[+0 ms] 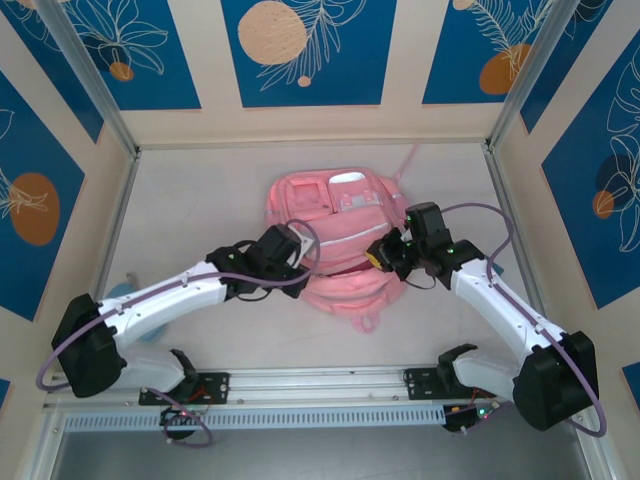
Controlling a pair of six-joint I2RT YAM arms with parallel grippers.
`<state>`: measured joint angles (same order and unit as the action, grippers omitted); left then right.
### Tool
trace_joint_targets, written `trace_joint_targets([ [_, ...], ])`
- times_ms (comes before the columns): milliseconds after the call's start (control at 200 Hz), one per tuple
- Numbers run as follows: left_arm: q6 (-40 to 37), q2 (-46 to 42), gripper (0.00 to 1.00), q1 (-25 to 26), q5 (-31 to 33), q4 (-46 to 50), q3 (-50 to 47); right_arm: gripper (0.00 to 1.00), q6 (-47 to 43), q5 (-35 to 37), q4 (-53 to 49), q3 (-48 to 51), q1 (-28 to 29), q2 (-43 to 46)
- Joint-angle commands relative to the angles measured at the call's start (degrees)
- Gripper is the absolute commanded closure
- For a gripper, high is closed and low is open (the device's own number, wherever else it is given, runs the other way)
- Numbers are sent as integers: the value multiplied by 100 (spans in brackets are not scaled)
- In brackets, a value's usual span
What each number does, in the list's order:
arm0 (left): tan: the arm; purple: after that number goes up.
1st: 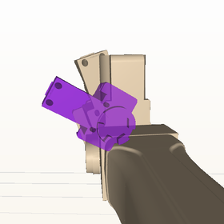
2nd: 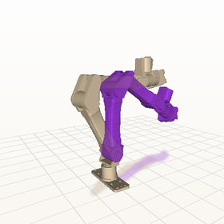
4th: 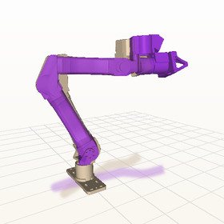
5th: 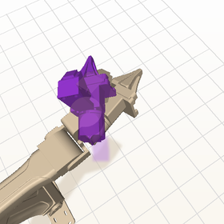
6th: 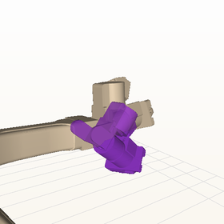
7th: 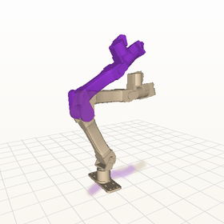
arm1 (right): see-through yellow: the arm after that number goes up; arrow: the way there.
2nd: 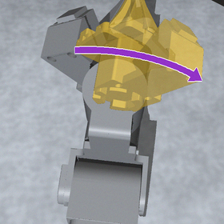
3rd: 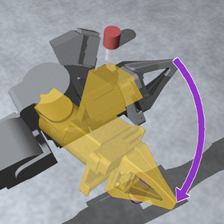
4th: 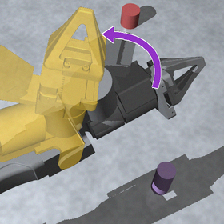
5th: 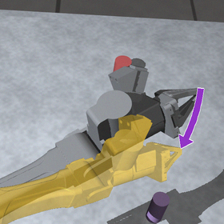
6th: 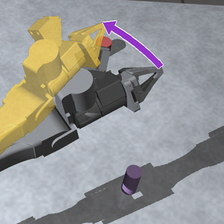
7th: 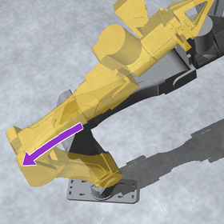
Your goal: Pack the student bag
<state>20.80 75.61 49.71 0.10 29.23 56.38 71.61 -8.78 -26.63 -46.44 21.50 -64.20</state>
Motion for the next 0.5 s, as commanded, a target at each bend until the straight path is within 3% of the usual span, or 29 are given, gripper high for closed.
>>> trace_joint_targets([
  [0,-328,-81,100,-462,271,375,-118,98,-368,229,-349,-239,-144,119],
  [245,-941,279,100,-1169,-16,171,33,99,-586,91,-459,-365,-167,67],
  [385,-883,355,100,-1208,-1074,-34,74,99,-530,-182,-123,-374,-165,83],
  [495,-640,164,82,-1138,-1830,-466,-132,99,-556,-326,66,-484,-165,84],
])
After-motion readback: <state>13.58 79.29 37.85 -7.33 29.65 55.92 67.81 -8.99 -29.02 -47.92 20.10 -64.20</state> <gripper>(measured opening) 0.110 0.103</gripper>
